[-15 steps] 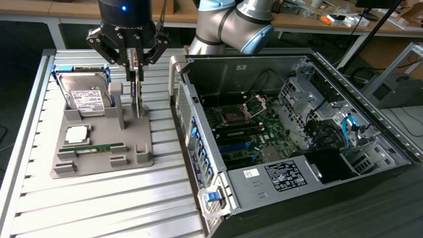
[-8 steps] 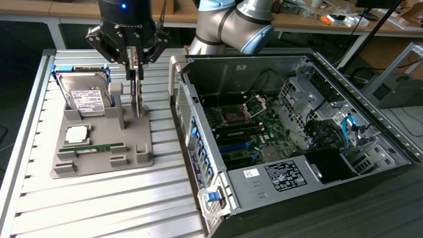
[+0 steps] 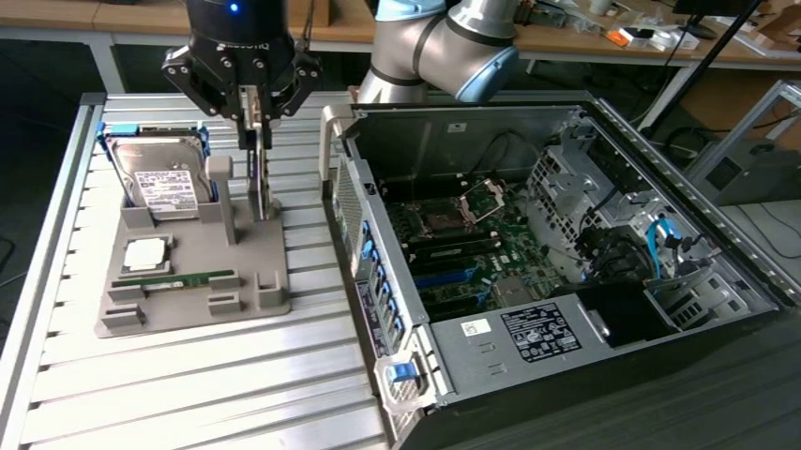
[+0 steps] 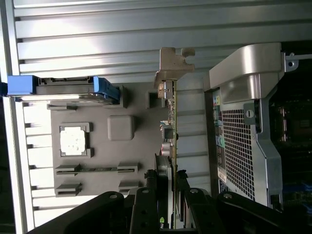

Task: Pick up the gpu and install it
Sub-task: 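Pick up the gpu and move the gpu toward the slot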

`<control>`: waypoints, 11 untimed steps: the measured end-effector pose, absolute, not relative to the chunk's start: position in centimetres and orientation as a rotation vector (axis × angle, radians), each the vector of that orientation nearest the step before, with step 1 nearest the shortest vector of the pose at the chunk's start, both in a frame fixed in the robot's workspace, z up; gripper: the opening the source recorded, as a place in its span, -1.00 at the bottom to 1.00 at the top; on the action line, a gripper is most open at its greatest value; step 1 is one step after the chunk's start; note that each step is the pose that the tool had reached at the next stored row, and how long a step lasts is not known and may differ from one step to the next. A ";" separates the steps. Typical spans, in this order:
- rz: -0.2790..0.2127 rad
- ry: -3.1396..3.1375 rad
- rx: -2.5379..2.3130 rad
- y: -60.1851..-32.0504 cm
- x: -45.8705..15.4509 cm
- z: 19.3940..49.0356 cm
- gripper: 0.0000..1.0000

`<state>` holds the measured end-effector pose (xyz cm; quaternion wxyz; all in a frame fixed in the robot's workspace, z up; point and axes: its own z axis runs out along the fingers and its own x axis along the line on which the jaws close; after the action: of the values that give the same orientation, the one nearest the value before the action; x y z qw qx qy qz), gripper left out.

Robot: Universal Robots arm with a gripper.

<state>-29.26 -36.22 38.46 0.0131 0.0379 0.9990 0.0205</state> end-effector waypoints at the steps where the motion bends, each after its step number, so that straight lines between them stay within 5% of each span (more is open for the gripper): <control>1: 0.064 3.112 0.118 -36.2 -29.3 38.5 -0.47; 11: 0.064 3.112 0.118 -36.2 -29.3 38.9 -0.47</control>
<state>-29.26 -36.22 38.86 0.0131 0.0379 0.9990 0.0206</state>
